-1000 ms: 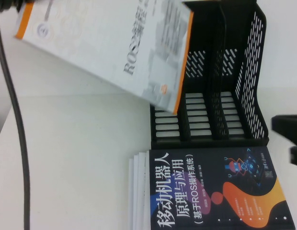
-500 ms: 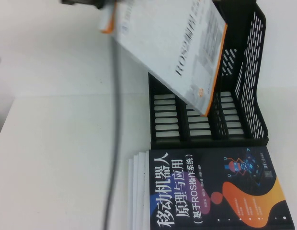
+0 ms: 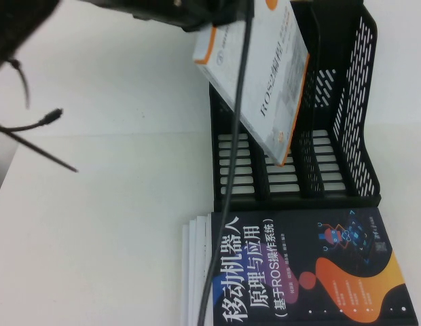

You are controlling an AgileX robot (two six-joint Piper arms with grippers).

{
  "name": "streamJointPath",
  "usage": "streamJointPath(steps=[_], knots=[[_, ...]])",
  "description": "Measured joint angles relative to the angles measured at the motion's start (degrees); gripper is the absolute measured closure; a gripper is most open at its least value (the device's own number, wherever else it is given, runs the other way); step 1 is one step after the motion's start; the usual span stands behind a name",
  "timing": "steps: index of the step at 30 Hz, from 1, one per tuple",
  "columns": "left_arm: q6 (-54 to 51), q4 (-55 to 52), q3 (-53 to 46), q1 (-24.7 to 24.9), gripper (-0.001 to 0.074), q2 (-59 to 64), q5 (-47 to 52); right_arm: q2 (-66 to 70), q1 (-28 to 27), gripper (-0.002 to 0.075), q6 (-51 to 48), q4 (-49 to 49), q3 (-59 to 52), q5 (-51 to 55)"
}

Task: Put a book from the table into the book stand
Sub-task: Place the book on the book shelf

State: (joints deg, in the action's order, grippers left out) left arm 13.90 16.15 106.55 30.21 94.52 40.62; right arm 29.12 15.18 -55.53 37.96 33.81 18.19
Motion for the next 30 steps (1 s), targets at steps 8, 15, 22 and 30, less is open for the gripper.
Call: streamJointPath(steps=[8, 15, 22, 30], knots=[[7.6, -7.2, 0.0, 1.9, 0.0633, 4.1, -0.5, 0.0, 0.0, 0.0728, 4.5, 0.0, -5.4, 0.8], [14.0, -9.6, 0.0, 1.9, 0.0633, 6.8, -4.6, 0.0, 0.0, 0.0728, 4.5, -0.2, -6.7, 1.2], [18.4, -10.5, 0.1, 1.9, 0.0633, 9.8, -7.5, 0.0, 0.0, 0.0729, 4.6, -0.2, -6.7, 2.0], [18.5, -11.4, 0.1, 2.8, 0.0633, 13.0, -7.4, 0.0, 0.0, 0.0728, 4.6, -0.2, -6.7, 2.0]])
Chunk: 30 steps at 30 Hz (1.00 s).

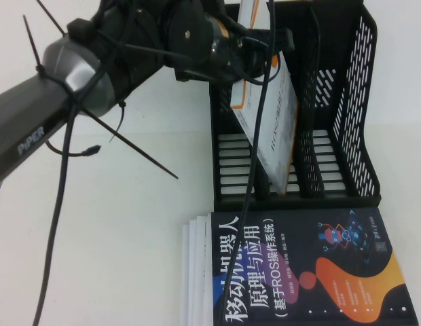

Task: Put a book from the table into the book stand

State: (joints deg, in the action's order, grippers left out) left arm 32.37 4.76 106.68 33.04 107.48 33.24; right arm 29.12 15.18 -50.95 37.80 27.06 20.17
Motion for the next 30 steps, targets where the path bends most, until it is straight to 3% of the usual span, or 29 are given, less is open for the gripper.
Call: streamJointPath(steps=[6, 12, 15, 18, 24, 30], knots=[[-1.2, 0.2, 0.0, 0.0, 0.0601, 1.4, 0.1, 0.0, 0.0, 0.0729, 0.0, 0.0, 0.0, 0.0], [-5.6, -0.2, 0.6, 0.0, 0.0297, 1.7, -0.5, 0.0, 0.0, 0.0729, 0.0, -0.3, 0.0, -0.4], [-6.6, -2.8, 0.6, 0.0, 0.0237, 0.6, -0.6, 0.0, 0.0, 0.0729, 1.2, -0.7, 0.0, -1.9], [-6.6, -7.9, 0.6, -0.1, 0.0295, -1.9, -0.6, 0.0, 0.0, 0.0729, 5.6, -0.7, 0.0, -2.6], [-6.6, -18.3, 0.6, -0.2, 0.0646, -11.2, 2.3, 0.0, 0.0, 0.0729, 11.8, -1.0, 0.0, 3.1], [-6.5, -26.8, -3.2, -0.2, 0.0727, -23.3, 5.5, 0.0, 0.0, 0.0729, 20.7, -10.5, 0.0, 15.4]])
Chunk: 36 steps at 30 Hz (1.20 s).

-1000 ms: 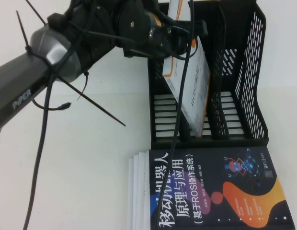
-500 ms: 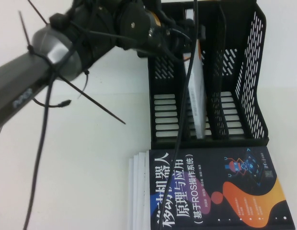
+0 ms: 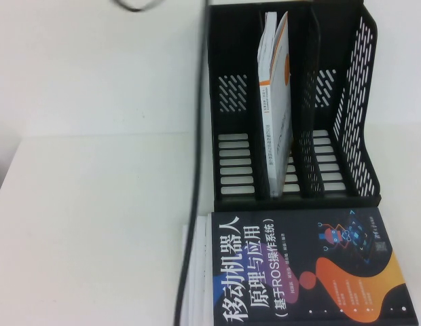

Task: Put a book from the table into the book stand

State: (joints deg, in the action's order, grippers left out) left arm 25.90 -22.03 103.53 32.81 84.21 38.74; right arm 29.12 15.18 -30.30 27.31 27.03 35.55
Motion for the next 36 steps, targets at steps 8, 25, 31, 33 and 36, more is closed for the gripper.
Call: streamJointPath(steps=[8, 25, 31, 33, 36], knots=[[2.7, -1.9, -24.8, 0.0, 0.0734, -21.2, -12.6, 0.0, 0.0, 0.0729, 26.5, -18.5, 0.0, 5.3], [3.4, -2.2, -66.7, -0.1, 0.0734, -34.3, -40.8, 0.0, 0.0, 0.0729, 30.3, -19.3, -4.1, 3.0], [3.5, -2.3, -69.8, -0.1, 0.0734, -34.4, -41.0, 0.0, 0.0, 0.0729, 30.3, -19.3, -4.1, 3.6], [3.5, -2.3, -70.4, -0.1, 0.0734, -34.4, -40.6, 0.0, 0.0, 0.0729, 30.3, -19.3, -4.1, 3.7], [3.5, -2.3, -70.6, -0.1, 0.0734, -34.4, -39.5, 0.0, 0.0, 0.0729, 30.3, -19.3, -4.1, 3.9]])
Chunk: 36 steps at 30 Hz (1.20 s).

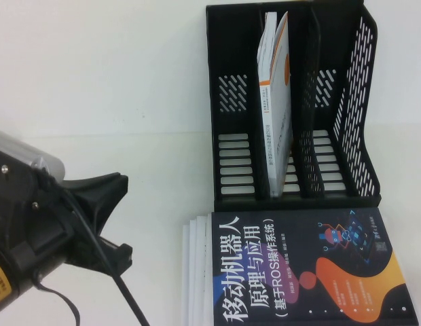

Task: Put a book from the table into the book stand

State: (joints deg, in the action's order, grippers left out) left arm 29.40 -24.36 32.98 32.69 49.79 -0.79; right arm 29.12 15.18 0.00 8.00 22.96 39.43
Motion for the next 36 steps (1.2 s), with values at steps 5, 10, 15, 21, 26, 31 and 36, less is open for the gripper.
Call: streamJointPath(steps=[5, 10, 15, 21, 26, 31, 36], knots=[[0.0, -1.2, 0.0, 0.0, 0.0734, 0.0, 1.3, 0.0, 0.0, 0.0729, 0.0, 0.0, 0.0, 0.0], [-1.3, -8.3, -2.2, -1.7, 0.0735, -4.4, 2.4, 0.0, 0.0, 0.0729, 0.0, 0.0, 0.0, 0.1], [5.3, -9.6, -7.9, -10.3, 0.0736, -13.8, 0.3, 0.0, 0.0, 0.0729, 0.0, 0.0, 0.0, 0.4], [16.5, -9.4, -16.4, -20.2, 0.0736, -30.2, 0.8, 0.0, 0.0, 0.0729, 0.0, 0.0, 0.0, 0.5], [19.2, -9.4, -22.7, -26.9, 0.0736, -42.7, 1.1, 0.0, 0.0, 0.0729, 0.0, 0.0, 0.0, 0.5], [25.9, -9.2, -27.9, -32.7, 0.0736, -49.6, 3.3, 0.0, 0.0, 0.0729, 0.0, 0.0, 0.0, 0.5], [30.6, -9.2, -32.7, -34.7, 0.0736, -50.3, 2.6, 0.0, 0.0, 0.0729, 0.0, 0.0, 0.0, 0.5]])
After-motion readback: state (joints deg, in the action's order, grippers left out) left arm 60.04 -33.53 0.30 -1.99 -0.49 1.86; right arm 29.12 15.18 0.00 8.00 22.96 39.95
